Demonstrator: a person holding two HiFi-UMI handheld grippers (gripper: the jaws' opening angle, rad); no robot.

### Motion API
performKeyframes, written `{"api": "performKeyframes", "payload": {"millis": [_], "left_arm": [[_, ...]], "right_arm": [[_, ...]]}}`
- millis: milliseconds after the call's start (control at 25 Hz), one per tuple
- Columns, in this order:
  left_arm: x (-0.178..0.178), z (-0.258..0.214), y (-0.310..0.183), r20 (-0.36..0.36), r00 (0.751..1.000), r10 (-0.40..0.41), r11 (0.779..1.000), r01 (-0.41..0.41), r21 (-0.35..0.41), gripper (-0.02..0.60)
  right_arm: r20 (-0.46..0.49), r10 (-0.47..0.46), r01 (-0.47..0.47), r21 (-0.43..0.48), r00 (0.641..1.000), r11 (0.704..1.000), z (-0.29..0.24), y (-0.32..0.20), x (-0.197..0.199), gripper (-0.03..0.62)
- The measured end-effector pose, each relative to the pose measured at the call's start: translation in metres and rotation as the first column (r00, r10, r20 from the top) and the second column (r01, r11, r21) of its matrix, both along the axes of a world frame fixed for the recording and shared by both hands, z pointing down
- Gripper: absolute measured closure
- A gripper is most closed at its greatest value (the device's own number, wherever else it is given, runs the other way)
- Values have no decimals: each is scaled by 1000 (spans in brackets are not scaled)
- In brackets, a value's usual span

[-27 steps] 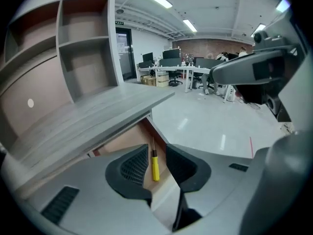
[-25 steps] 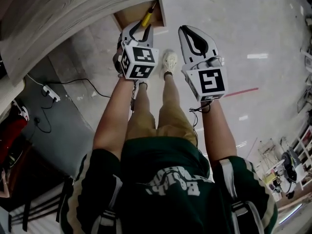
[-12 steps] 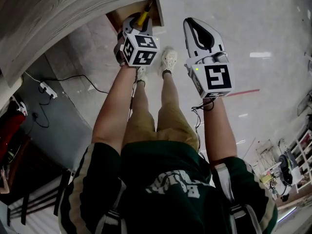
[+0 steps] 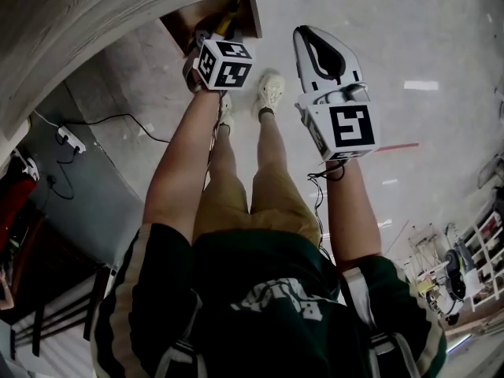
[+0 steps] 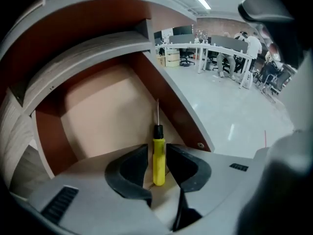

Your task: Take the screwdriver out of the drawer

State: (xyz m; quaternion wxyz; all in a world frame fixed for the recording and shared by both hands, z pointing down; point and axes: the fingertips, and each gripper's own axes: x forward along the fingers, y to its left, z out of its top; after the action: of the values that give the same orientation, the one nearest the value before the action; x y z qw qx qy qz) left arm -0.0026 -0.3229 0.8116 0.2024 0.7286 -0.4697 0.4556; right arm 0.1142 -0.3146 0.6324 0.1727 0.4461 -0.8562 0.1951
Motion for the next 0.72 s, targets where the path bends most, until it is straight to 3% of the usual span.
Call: {"api": "performKeyframes", "payload": {"millis": [440,720], "left_arm": [[2,14,-6,67,998,2,1000,-3,26,459],[5,10,-5,36,999,-30,999,28,46,495]], "right_arm": [[42,25,-25,0,999,1000,4,-5,10,557],[40,21,-21,-6,999,1000,9,-1,17,557]]}}
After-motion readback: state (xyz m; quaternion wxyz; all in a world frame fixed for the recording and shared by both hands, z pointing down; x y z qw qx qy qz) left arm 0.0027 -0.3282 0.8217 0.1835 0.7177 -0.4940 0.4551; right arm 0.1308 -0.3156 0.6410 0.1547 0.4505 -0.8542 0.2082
